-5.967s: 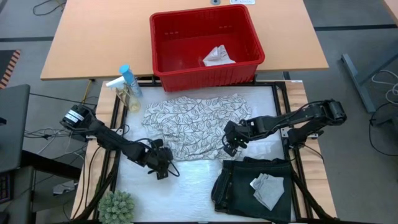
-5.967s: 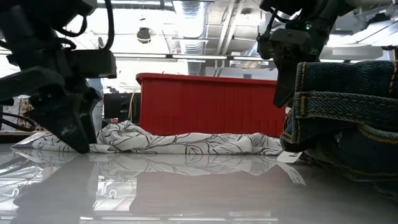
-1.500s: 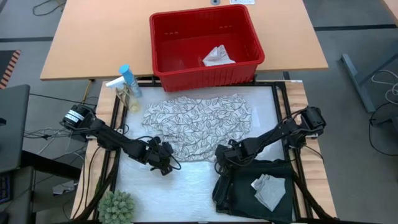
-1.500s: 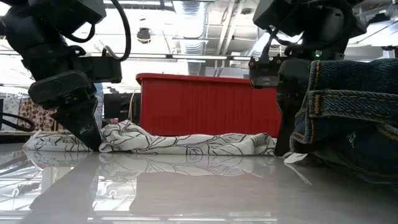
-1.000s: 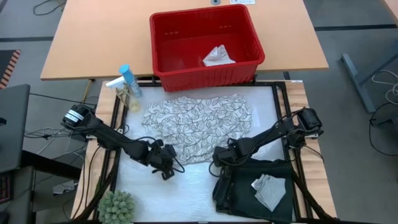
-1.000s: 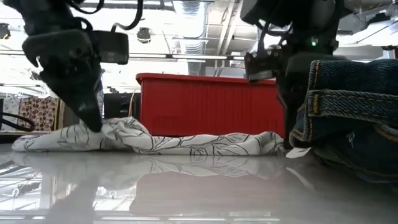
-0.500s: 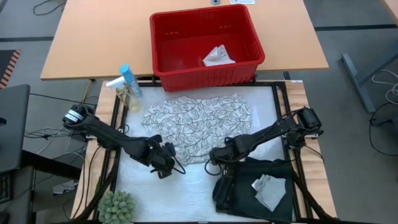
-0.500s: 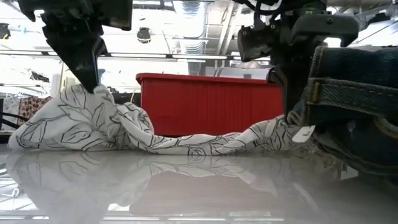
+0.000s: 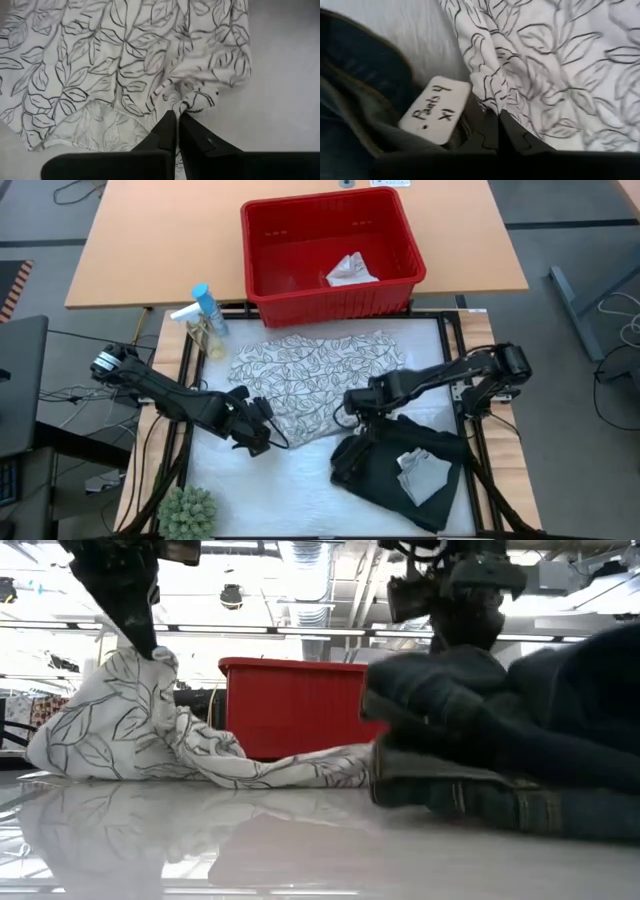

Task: Fold Laundry from Bin
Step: Fold the white from the red laundry bin

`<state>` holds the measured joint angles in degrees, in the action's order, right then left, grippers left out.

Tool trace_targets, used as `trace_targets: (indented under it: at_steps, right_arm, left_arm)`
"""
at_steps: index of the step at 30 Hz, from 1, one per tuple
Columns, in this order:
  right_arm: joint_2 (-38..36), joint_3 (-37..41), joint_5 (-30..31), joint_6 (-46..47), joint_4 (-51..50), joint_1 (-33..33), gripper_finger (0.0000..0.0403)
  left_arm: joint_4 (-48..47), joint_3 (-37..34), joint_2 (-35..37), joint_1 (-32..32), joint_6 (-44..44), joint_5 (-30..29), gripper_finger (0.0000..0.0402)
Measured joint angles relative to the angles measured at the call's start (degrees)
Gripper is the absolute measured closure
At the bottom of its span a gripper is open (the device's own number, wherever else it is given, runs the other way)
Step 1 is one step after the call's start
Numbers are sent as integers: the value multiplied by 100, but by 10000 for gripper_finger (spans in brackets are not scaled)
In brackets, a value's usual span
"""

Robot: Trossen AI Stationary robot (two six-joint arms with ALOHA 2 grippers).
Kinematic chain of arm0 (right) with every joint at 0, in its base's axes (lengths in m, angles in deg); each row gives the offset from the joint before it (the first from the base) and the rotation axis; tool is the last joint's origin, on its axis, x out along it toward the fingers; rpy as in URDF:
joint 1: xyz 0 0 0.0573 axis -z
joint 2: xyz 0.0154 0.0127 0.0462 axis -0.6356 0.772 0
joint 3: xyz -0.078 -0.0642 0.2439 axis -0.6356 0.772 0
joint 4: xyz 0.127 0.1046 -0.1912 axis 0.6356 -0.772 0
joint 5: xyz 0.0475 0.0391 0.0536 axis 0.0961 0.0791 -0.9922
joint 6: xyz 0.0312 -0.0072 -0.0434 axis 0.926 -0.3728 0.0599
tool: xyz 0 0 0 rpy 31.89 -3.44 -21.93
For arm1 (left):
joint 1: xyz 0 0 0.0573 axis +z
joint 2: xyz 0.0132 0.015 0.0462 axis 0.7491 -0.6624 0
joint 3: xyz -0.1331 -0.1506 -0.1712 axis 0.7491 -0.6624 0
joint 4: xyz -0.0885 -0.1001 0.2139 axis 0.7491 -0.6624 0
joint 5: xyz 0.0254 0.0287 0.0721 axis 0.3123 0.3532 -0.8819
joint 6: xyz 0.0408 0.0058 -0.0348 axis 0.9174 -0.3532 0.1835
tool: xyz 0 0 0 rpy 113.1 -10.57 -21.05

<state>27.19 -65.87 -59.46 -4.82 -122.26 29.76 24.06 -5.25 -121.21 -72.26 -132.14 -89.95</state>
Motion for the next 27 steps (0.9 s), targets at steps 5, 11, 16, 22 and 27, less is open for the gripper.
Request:
trace_targets:
  at_steps: [5, 11, 16, 22, 27]
  right_arm:
    - [111, 689, -117, 553, 1101, -497, 384]
    - [91, 1137, -119, 1092, 1800, -979, 384]
    - [-85, 1082, -204, 865, 1874, -785, 384]
    - [-387, 1058, -247, 476, 2241, -345, 384]
    - [-520, 1057, -136, 436, 2008, -98, 384]
  left_arm:
    - [-5, 0, 66, -4, -100, -34, 401]
    - [-12, -2, 66, -4, -84, -16, 401]
    - [-95, -2, 66, -4, -25, -10, 401]
    - [-206, -2, 66, -4, -128, 35, 401]
    - [-216, -2, 66, -7, -235, 58, 401]
